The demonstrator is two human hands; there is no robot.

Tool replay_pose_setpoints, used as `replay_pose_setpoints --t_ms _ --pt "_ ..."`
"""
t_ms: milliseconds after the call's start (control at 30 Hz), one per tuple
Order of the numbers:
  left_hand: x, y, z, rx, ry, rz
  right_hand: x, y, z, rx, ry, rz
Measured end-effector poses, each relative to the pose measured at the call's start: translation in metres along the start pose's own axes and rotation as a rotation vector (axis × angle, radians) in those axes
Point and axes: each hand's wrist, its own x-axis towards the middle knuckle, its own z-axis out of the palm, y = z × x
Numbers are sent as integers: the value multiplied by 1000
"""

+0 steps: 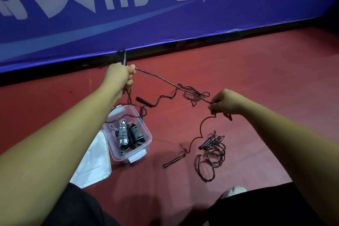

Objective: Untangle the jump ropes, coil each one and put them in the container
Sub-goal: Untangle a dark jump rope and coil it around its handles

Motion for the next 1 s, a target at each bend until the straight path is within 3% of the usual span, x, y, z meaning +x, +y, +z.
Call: replay_pose_setpoints --t_ms 100,167,200,233,300,367,433,567,733,833,1000 --pt "2 -15 -2 397 -78 -6 -5 -10 -9 4 77 -65" --pt "-3 -17 -3 856 -104 96 -9 -22 -12 -6 72 -116" --pt "-6 -15 1 963 -87 186 -11 -30 -12 -19 68 -139" --pt "-13 -10 6 931 -80 285 -13 -38 -12 -33 65 -162" --pt "-32 3 20 596 -210 399 -16 -56 -8 -61 64 -216" --pt "-50 9 38 306 -437 332 -19 -74 -5 -65 87 -271" --pt "-65 6 51 297 -559 224 -20 -87 -6 -21 142 -286" --pt "-67 2 53 641 -455 391 -21 -94 -11 63 207 -294" --pt "-66 -2 56 427 -564 81 -19 -88 -3 -25 233 -296" --pt "-71 -9 61 327 -589 41 -18 -81 4 -26 258 -272" --pt "-58 2 56 29 -429 35 -13 -69 -1 128 283 -191"
